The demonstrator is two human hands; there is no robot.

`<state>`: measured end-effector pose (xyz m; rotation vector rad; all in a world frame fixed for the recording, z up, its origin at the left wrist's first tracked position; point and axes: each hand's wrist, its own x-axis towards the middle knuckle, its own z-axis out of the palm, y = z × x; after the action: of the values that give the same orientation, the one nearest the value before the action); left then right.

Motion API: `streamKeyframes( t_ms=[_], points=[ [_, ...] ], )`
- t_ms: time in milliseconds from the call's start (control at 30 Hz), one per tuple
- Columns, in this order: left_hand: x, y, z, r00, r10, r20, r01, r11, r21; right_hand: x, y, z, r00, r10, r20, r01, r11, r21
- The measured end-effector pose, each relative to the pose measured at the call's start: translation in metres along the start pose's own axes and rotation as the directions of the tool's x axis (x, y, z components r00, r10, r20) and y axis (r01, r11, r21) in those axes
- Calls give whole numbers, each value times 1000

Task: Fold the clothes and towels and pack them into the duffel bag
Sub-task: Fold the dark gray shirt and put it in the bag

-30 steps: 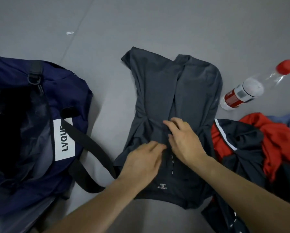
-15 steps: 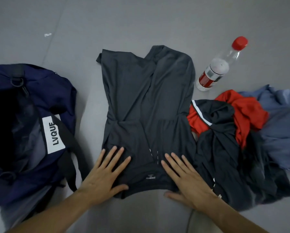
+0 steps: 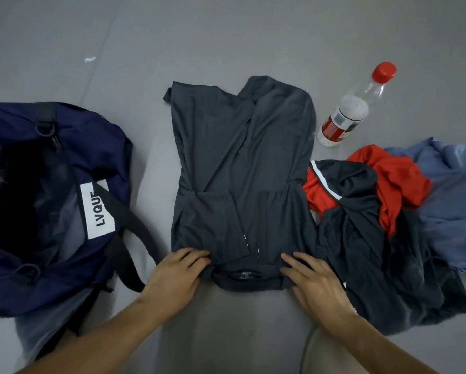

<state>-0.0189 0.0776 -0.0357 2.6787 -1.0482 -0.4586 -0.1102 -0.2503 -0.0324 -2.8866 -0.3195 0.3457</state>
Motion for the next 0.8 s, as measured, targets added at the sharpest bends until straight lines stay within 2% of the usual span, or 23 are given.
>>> streamKeyframes(
  t_ms=[67, 133, 267, 333, 433, 467, 533, 567, 600, 633, 700, 733, 800],
  points=[
    [15, -3, -17, 993, -116, 6, 116, 983, -141, 9, 0, -8, 995, 95, -11, -92, 978, 188],
    [35, -14, -35, 984, -176, -24, 167, 964, -207, 27, 3, -23, 980, 197, 22, -193, 922, 337],
    [101, -39, -76, 949, -304, -88, 253, 895, -368, 91, 22, -54, 922, 373, -101, -307, 866, 394],
    [135, -51, -88, 931, -347, -114, 298, 902, -312, 129, 33, -63, 889, 423, -178, -329, 857, 396],
    [168, -62, -97, 922, -322, -213, 320, 946, -47, 173, 49, -72, 864, 435, -255, -366, 889, 275],
    [174, -61, -98, 920, -278, -276, 296, 955, 23, 181, 53, -73, 873, 375, -312, -325, 924, 201],
    [180, -51, -88, 930, -107, -352, 148, 985, 91, 188, 51, -67, 903, 173, -393, -173, 984, 35],
    [179, -45, -77, 935, 4, -355, 43, 991, 123, 186, 47, -60, 922, 69, -381, -89, 995, -36],
    [175, -39, -63, 940, 90, -330, -44, 989, 144, 180, 42, -49, 950, -7, -311, -17, 997, -76],
    [169, -36, -49, 959, 115, -258, -79, 986, 146, 173, 36, -36, 980, -42, -195, 24, 995, -94],
    [153, -38, -22, 999, 11, -51, -2, 985, 171, 156, 30, -13, 998, -7, 57, 14, 994, -112],
    [144, -45, -13, 998, -66, 17, 61, 978, 202, 150, 29, -5, 993, 22, 117, -8, 993, -119],
    [127, -52, 0, 993, -115, 21, 107, 969, 220, 137, 29, 3, 991, 31, 131, -16, 993, -113]
  ],
)
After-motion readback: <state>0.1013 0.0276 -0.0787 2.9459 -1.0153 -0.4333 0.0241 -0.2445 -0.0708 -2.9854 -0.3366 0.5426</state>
